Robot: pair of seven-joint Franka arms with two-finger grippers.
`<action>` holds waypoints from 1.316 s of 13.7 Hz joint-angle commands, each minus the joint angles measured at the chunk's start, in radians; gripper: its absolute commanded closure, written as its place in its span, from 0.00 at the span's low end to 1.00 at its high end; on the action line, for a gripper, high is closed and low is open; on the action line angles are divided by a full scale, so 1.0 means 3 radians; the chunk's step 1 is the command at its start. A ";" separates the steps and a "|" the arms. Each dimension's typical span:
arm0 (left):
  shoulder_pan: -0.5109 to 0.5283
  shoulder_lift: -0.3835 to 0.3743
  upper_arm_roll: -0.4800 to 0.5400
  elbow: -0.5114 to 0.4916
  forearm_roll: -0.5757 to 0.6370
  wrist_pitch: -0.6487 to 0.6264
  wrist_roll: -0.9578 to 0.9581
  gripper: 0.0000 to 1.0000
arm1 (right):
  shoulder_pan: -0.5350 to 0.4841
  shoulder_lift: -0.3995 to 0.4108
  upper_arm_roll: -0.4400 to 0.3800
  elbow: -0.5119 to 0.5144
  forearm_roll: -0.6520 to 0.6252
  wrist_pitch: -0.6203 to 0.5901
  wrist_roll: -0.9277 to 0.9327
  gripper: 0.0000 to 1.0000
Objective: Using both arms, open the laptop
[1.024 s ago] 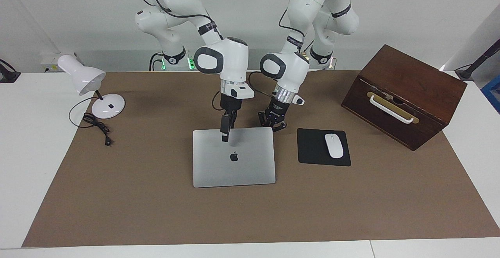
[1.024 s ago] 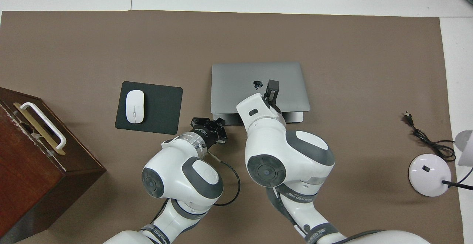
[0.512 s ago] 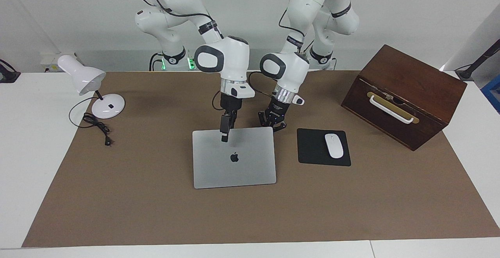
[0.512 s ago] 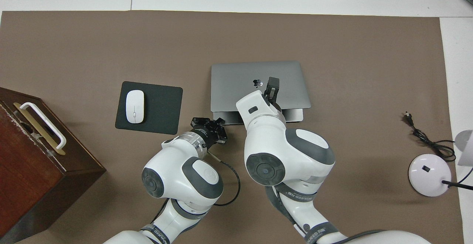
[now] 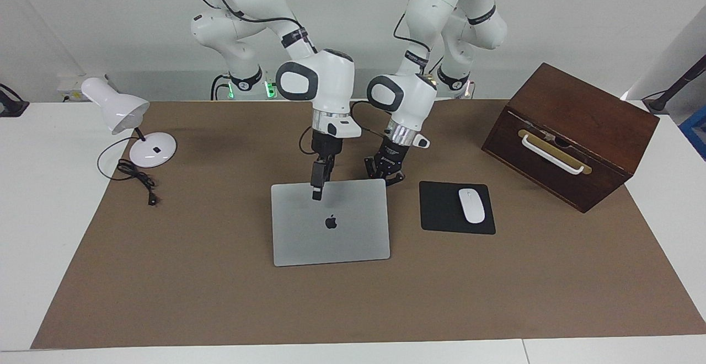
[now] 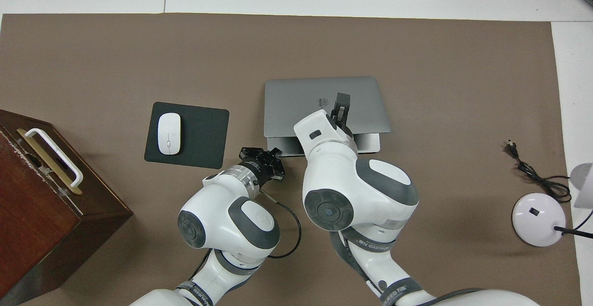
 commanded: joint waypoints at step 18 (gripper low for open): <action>-0.0036 0.0306 0.0042 0.0047 0.0004 0.0049 -0.0018 1.00 | -0.0014 0.0190 0.0040 0.0514 0.0139 -0.0341 -0.0415 0.00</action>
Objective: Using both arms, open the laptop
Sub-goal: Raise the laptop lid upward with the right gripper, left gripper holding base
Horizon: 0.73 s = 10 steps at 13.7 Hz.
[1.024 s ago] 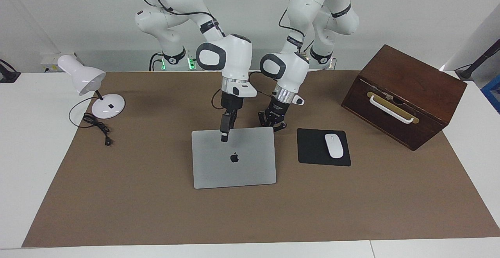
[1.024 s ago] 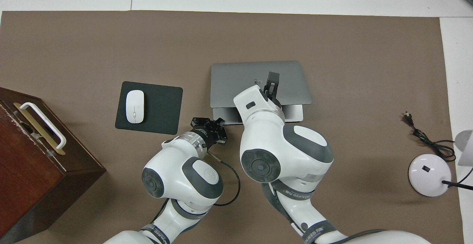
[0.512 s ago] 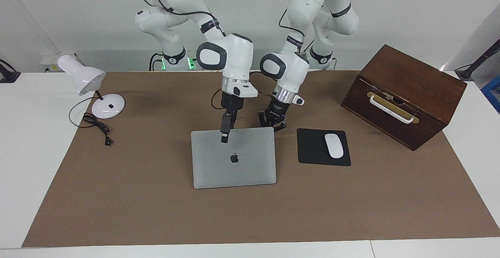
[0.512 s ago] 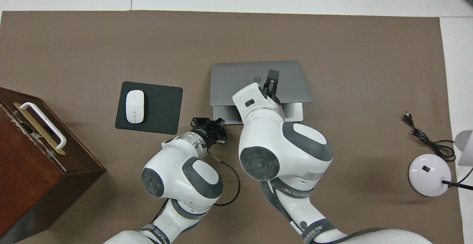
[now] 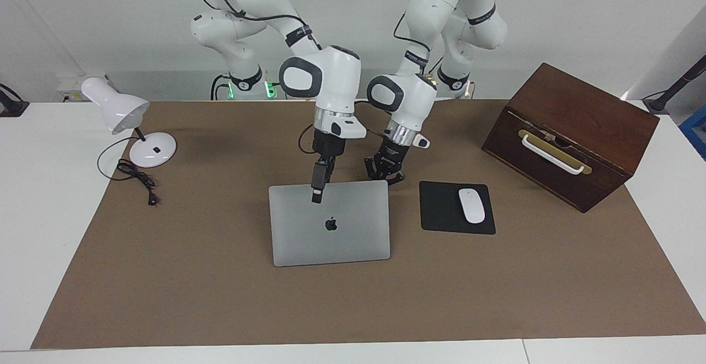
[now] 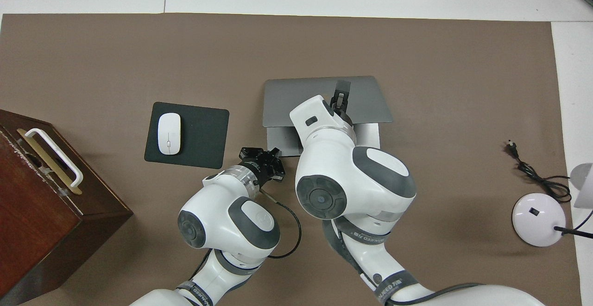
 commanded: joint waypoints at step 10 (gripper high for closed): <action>-0.0036 0.0305 0.0042 0.0042 0.0004 0.0048 -0.0018 1.00 | -0.0029 0.0153 0.0070 0.0317 0.0186 -0.0086 -0.0198 0.00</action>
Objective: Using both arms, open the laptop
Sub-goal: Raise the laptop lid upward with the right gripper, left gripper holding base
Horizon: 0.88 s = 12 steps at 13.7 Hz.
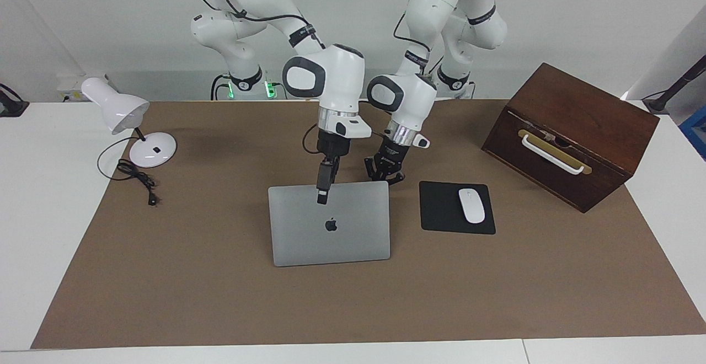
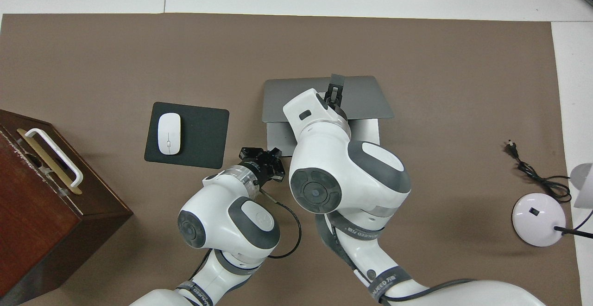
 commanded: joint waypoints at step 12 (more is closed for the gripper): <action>-0.0036 0.0305 0.0042 0.0047 0.0004 0.0048 -0.0018 1.00 | -0.0028 0.0150 0.0070 0.0375 0.0097 -0.0229 -0.0283 0.00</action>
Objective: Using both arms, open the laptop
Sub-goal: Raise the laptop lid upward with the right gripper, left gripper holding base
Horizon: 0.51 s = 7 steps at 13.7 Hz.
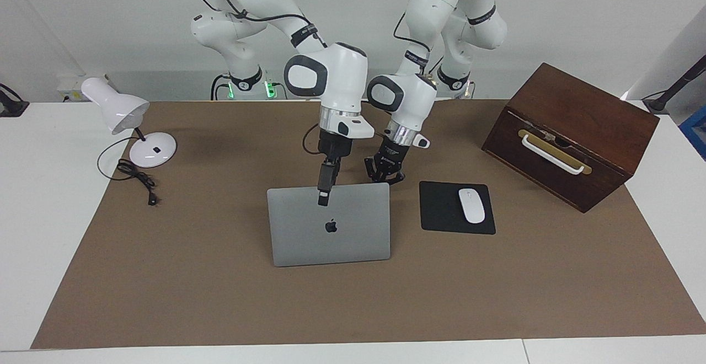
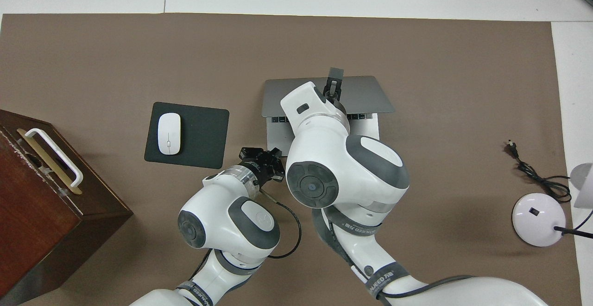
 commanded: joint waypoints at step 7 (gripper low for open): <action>-0.0036 0.0305 0.0043 0.0047 0.0004 0.0047 -0.0018 1.00 | -0.0049 0.0160 0.0059 0.0367 0.0147 -0.0145 -0.0332 0.00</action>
